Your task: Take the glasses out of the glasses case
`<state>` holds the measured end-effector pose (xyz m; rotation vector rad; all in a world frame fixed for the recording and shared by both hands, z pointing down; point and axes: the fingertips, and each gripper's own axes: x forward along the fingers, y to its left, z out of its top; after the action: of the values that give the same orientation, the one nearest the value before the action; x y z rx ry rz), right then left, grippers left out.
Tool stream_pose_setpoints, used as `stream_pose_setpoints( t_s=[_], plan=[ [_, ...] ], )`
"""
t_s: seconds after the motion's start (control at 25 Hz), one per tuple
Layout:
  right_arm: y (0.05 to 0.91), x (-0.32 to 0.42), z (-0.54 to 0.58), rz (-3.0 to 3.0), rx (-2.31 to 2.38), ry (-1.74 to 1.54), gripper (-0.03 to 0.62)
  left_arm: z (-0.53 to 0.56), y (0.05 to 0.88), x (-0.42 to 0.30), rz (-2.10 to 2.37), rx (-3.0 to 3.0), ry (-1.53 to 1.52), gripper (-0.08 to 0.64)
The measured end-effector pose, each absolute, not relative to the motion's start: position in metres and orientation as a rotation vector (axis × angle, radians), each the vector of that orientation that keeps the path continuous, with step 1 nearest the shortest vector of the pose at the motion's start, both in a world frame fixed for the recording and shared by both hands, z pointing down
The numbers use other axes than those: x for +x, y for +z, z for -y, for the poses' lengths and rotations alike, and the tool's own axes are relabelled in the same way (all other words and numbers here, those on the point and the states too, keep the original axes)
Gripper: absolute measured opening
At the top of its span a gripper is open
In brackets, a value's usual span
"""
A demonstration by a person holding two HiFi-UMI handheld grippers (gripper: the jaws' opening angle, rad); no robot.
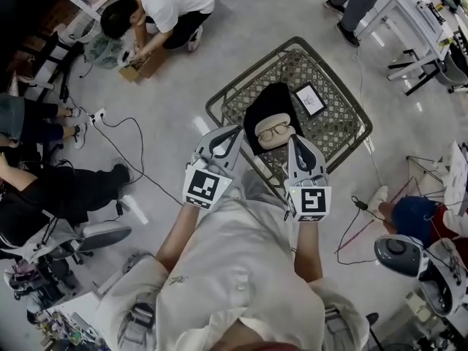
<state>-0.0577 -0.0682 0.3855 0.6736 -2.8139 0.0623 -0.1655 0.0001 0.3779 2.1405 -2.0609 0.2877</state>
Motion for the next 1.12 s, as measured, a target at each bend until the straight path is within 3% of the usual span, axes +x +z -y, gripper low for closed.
stream_pose_setpoints(
  t_s=[1.12],
  plan=[
    [0.529,-0.021,0.134,2.537,0.758,0.457,0.006,0.108,0.500,-0.115,1.559,2.205,0.587,0.012]
  ],
)
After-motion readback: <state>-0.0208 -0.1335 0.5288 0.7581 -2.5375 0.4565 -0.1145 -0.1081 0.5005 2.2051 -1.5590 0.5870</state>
